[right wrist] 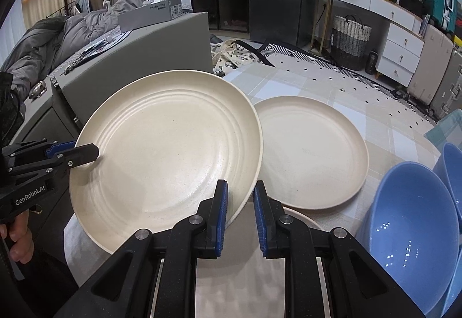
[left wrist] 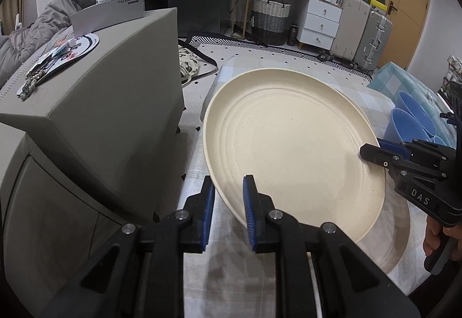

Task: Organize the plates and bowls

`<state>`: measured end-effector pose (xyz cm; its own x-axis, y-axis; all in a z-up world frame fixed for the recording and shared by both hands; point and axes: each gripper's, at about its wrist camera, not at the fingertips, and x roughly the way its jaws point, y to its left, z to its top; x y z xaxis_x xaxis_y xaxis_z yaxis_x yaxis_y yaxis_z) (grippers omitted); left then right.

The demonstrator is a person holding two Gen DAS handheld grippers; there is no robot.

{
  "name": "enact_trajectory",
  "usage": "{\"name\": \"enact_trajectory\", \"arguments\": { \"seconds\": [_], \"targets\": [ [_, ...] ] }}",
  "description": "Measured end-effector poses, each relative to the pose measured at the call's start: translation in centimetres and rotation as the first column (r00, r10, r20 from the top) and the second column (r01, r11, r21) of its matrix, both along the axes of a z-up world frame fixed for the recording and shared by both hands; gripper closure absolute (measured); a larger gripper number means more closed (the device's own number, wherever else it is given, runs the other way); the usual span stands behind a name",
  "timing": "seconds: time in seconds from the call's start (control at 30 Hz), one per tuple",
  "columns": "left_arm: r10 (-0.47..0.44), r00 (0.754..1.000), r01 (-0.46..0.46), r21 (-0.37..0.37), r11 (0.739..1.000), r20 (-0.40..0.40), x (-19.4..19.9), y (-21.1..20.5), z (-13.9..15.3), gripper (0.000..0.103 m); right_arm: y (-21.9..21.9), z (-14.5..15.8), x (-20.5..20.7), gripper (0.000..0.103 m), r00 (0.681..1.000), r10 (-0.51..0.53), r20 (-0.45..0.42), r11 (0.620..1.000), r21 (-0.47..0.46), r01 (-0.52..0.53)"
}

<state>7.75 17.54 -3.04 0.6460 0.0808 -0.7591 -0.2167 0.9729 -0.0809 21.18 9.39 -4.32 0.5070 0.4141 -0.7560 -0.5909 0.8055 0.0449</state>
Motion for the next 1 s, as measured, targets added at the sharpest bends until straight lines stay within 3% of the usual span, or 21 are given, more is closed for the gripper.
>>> {"name": "enact_trajectory", "arguments": {
  "seconds": [0.4, 1.0],
  "targets": [
    [-0.049, 0.999, 0.048, 0.019, 0.999, 0.006, -0.6, -2.6, 0.9, 0.086, -3.4, 1.6, -2.8, 0.085, 0.999, -0.031, 0.017, 1.000, 0.001, 0.031],
    [-0.125, 0.991, 0.128, 0.067, 0.989, -0.048, -0.3, -6.6, 0.0, 0.086, -8.4, 0.7, -5.7, 0.084, 0.998, -0.060, 0.007, 0.998, -0.031, 0.060]
  ]
}}
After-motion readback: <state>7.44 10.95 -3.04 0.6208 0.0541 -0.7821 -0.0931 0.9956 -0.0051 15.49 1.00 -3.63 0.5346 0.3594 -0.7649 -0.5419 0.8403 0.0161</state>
